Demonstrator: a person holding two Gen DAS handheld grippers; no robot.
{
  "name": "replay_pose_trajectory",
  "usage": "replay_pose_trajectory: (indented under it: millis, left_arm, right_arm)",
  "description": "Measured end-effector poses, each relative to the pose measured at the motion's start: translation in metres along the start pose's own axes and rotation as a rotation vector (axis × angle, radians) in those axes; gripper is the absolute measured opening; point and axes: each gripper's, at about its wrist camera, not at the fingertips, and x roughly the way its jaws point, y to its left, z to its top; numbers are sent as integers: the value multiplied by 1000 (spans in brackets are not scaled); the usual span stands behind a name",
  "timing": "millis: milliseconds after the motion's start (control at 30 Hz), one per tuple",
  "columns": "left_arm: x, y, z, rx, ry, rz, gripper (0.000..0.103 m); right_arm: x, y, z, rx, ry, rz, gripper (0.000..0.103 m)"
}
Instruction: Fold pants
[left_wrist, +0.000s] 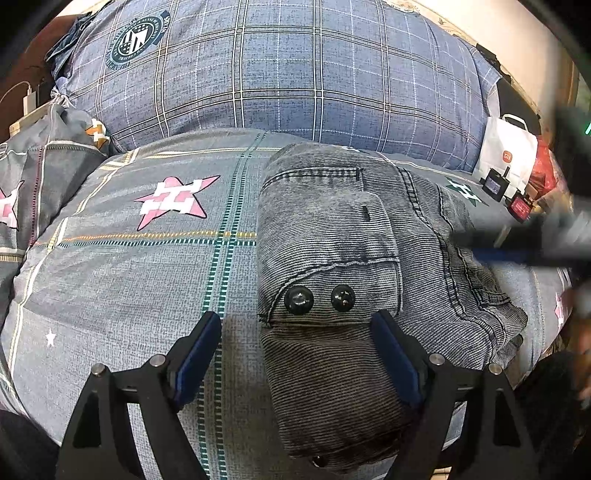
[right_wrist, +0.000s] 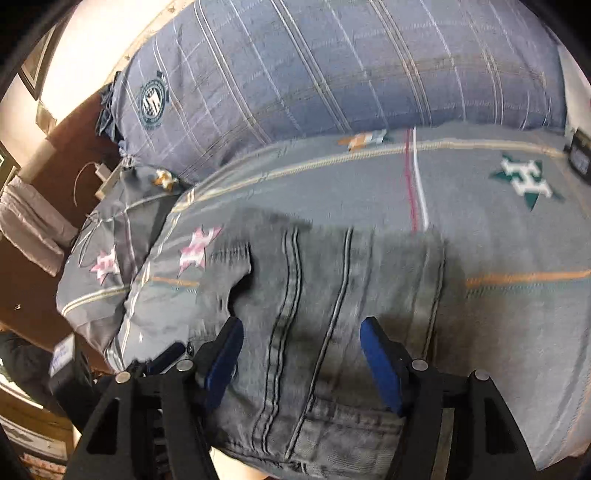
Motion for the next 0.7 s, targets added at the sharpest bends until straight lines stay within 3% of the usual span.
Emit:
replay_pose_trajectory:
  millis: [100, 267, 333, 400, 500, 567, 700]
  left_arm:
    - [-1, 0, -1, 6, -4, 4, 84]
    - [-5, 5, 4, -32, 13, -28, 84]
    - [-12, 11, 10, -60, 13, -75, 84]
    - [-29, 23, 19, -104, -44, -133, 84]
    - [-36, 46, 32, -185, -87, -153, 85]
    - [-13, 58, 40, -227, 4, -221, 85]
    - [28, 62, 44, -287, 155, -326, 85]
  right_arm:
    - [28, -19, -11, 36, 83, -54, 74]
    - [-6, -21, -12, 63, -4, 26, 74]
    - [-8, -22, -11, 44, 14, 32, 76]
    - [-1, -32, -17, 46, 68, -20, 76]
    - [-27, -55, -18, 134, -19, 60, 76]
    - [-41, -75, -16, 176, -64, 41, 77]
    - [-29, -103, -14, 251, 1, 101, 77]
